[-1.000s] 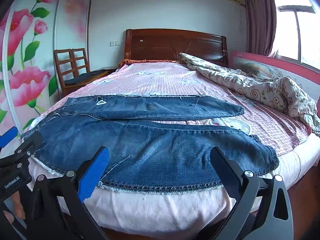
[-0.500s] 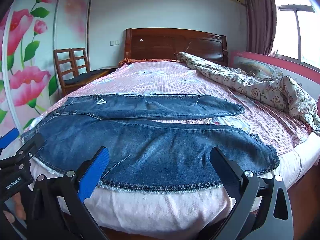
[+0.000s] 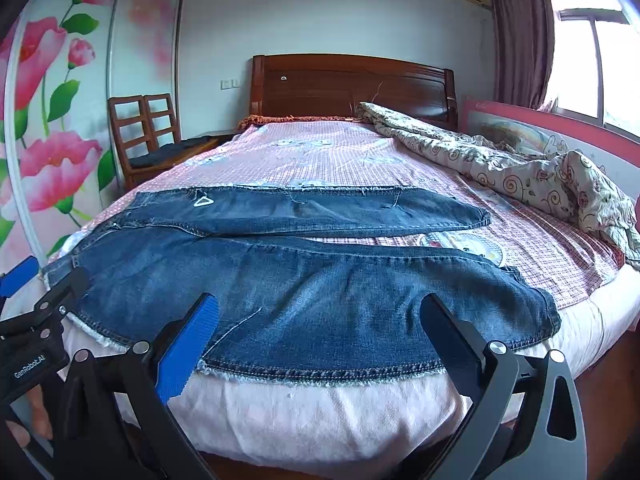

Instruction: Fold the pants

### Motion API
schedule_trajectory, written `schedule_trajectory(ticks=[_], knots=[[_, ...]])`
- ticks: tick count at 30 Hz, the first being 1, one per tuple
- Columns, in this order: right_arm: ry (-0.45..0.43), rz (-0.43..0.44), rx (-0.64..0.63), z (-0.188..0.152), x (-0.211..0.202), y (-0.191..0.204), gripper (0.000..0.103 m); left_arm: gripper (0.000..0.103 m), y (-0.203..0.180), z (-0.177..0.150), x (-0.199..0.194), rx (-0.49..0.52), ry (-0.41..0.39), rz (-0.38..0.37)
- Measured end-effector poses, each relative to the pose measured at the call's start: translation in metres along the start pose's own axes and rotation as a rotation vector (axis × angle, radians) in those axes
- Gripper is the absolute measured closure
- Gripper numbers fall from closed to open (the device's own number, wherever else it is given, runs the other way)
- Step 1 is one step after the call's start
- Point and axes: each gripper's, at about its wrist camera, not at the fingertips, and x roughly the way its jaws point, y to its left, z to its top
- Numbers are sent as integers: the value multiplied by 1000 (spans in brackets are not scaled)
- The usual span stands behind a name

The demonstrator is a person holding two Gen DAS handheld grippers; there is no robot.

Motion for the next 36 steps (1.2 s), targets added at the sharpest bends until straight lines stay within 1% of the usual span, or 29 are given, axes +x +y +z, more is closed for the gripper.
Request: schedule_trajectory(ticks=[6,11,13,16,18,36], knots=[[7,-4,-6,1,1,0,3,2,1,-1,1,-3,-9,-1],[29,-5,-11,0,2,-1,3,2,2,-1,1,-6,-9,-3],[8,1,5,0,2,-2,3,2,2,-1,2,-16,-3,-8],[19,1,2,0,2,-2,3,2,3,-2,2,-11,-8,-5],[-5,6,13,0,1,-2,3,2,2,-2,2,-8,-10,-2],[-1,2,9,0,1,-2,3,2,-2,-1,2,7,-18,-7]])
